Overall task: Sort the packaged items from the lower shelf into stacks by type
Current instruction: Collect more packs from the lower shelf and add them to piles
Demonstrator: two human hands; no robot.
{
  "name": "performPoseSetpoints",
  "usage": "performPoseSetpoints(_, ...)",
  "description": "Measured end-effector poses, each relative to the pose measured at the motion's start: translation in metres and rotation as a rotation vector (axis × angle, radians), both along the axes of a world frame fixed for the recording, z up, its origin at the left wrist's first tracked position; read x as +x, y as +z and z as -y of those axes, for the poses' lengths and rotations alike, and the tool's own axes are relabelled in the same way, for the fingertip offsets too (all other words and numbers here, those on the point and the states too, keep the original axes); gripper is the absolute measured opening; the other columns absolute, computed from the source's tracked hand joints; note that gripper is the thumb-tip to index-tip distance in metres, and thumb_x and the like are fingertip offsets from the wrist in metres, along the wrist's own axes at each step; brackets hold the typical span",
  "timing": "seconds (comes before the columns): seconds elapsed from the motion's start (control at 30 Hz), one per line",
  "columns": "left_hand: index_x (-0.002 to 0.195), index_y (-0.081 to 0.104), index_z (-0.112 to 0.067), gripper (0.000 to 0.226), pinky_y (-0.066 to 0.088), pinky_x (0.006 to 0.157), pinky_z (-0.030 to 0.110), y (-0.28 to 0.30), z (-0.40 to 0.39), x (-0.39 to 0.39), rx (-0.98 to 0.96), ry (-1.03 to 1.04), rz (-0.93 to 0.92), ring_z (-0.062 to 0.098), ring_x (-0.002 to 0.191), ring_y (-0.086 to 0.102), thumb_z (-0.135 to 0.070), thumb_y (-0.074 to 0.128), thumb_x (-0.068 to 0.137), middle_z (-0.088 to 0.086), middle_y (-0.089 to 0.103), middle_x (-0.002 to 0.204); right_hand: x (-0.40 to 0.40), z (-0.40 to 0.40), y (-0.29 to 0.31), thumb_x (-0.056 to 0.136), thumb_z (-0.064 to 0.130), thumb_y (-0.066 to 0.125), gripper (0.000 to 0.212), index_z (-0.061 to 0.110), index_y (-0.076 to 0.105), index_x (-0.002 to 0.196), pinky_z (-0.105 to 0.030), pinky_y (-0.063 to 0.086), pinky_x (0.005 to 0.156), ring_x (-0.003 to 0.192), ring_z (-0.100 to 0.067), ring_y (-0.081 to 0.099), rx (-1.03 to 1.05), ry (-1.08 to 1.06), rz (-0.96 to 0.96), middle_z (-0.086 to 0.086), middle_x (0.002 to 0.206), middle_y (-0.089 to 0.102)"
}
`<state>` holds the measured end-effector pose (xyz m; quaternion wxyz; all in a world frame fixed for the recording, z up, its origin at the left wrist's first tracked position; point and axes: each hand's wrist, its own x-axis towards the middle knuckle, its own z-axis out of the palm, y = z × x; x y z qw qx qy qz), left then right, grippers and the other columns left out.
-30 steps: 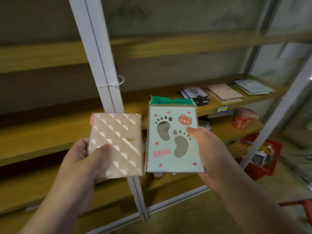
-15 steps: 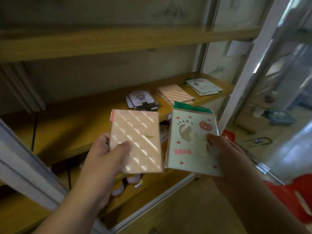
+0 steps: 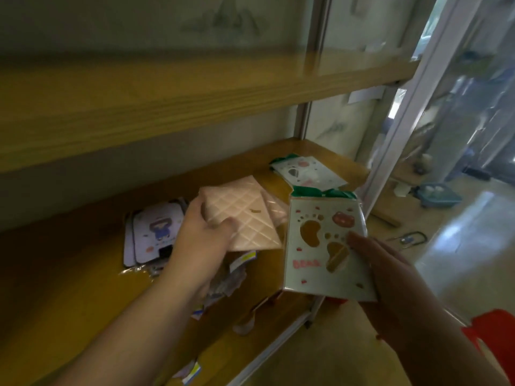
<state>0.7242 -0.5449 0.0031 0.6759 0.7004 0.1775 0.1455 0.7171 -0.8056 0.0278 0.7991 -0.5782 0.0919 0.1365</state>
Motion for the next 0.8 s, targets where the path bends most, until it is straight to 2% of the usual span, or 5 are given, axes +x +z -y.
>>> performPoseSetpoints(0.27, 0.13, 0.061, -0.02, 0.049, 0.047, 0.104, 0.048, 0.0, 0.007, 0.071, 0.253, 0.041, 0.065, 0.022, 0.118, 0.062, -0.005, 0.07, 0.084, 0.002, 0.068, 0.126, 0.083, 0.017, -0.016, 0.074, 0.03, 0.071, 0.043, 0.014, 0.067, 0.114, -0.041, 0.061, 0.061, 0.084, -0.036, 0.076, -0.012, 0.097, -0.048, -0.017, 0.099, 0.078)
performPoseSetpoints(0.4, 0.124, 0.064, -0.027, 0.045, 0.037, 0.11, 0.052, -0.001, 0.017, 0.079, 0.642, 0.078, 0.012, 0.036, 0.122, 0.057, -0.007, 0.068, 0.084, 0.007, 0.068, 0.127, 0.13, 0.023, -0.015, 0.074, 0.031, 0.075, 0.044, 0.02, 0.067, 0.116, -0.044, 0.061, 0.068, 0.087, -0.034, 0.077, 0.0, 0.196, -0.07, -0.013, 0.1, 0.079)
performPoseSetpoints(0.57, 0.125, 0.063, -0.012, 0.044, 0.044, 0.089, 0.036, -0.005, 0.038, 0.084, 0.827, 0.225, -0.228, 0.036, 0.114, 0.056, 0.001, 0.065, 0.083, 0.014, 0.061, 0.125, 0.192, 0.036, -0.013, 0.091, 0.031, 0.069, 0.03, 0.022, 0.066, 0.119, -0.056, 0.057, 0.089, 0.094, -0.032, 0.076, -0.063, 0.374, -0.006, -0.009, 0.106, 0.078)
performPoseSetpoints(0.67, 0.123, 0.063, -0.011, 0.042, 0.042, 0.084, 0.031, -0.002, 0.057, 0.087, 0.871, 0.268, -0.197, 0.025, 0.109, 0.056, -0.002, 0.064, 0.082, 0.008, 0.057, 0.124, 0.224, 0.043, -0.01, 0.091, 0.037, 0.067, 0.03, 0.026, 0.065, 0.119, -0.054, 0.059, 0.084, 0.088, -0.027, 0.077, -0.183, 0.433, 0.123, -0.003, 0.101, 0.08)
performPoseSetpoints(0.8, 0.126, 0.062, -0.02, 0.042, 0.03, 0.081, -0.004, 0.004, 0.092, 0.088, 0.9, 0.298, -0.108, -0.016, 0.107, 0.038, -0.008, 0.063, 0.085, -0.008, 0.051, 0.13, 0.265, 0.053, -0.007, 0.092, 0.037, 0.066, 0.035, 0.027, 0.06, 0.125, -0.045, 0.063, 0.072, 0.083, -0.021, 0.078, -0.265, 0.476, 0.22, 0.0, 0.097, 0.08)
